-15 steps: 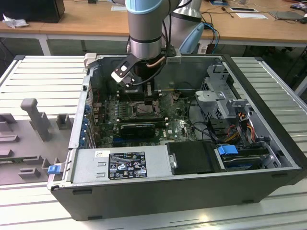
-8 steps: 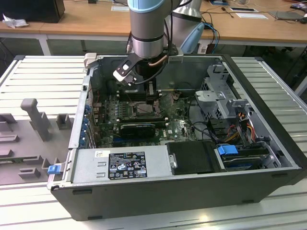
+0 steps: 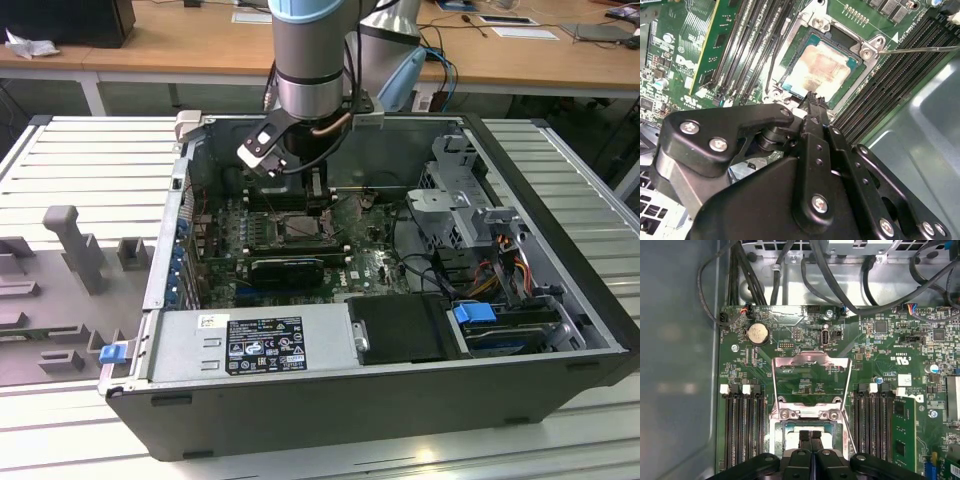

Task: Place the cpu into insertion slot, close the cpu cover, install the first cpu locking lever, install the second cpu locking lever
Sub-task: 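Close the cpu cover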

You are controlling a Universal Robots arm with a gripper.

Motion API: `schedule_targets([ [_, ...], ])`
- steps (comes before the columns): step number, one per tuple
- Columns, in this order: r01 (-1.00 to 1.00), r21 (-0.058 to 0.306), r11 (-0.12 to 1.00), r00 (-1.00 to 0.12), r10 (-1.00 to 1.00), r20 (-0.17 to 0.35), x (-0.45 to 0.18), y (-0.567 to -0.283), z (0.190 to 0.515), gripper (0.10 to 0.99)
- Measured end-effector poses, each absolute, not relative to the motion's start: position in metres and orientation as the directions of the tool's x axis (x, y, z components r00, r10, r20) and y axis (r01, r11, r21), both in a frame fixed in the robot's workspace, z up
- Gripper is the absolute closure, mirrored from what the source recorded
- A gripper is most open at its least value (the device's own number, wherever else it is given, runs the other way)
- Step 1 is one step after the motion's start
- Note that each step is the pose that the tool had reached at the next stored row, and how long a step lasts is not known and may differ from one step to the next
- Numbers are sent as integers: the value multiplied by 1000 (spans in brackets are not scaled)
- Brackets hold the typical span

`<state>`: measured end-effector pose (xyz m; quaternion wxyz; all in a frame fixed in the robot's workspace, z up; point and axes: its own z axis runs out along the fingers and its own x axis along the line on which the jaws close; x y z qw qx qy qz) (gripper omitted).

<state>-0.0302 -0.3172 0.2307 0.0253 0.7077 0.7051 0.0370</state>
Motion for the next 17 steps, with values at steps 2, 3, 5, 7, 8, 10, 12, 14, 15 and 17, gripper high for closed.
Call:
schedule_targets([
  [2, 996, 88, -4, 3, 1000, 17, -30, -317, 231, 980],
  [3, 996, 88, -4, 3, 1000, 17, -30, -317, 231, 980],
  [5, 996, 88, -4, 3, 1000, 17, -30, -317, 231, 980],
  [7, 996, 88, -4, 3, 1000, 17, -30, -317, 232, 980],
  [8, 996, 88, -4, 3, 1000, 17, -30, -317, 232, 980],
  [10, 996, 88, -4, 3, 1000, 17, -30, -317, 232, 980],
  [12, 996, 88, -4, 3, 1000, 17, -30, -317, 232, 980],
  [14, 996, 88, -4, 3, 1000, 16, -30, -317, 233, 980],
  [15, 996, 88, -4, 3, 1000, 17, -30, -317, 234, 980],
  [17, 996, 88, -4, 3, 1000, 17, -30, -317, 235, 980],
])
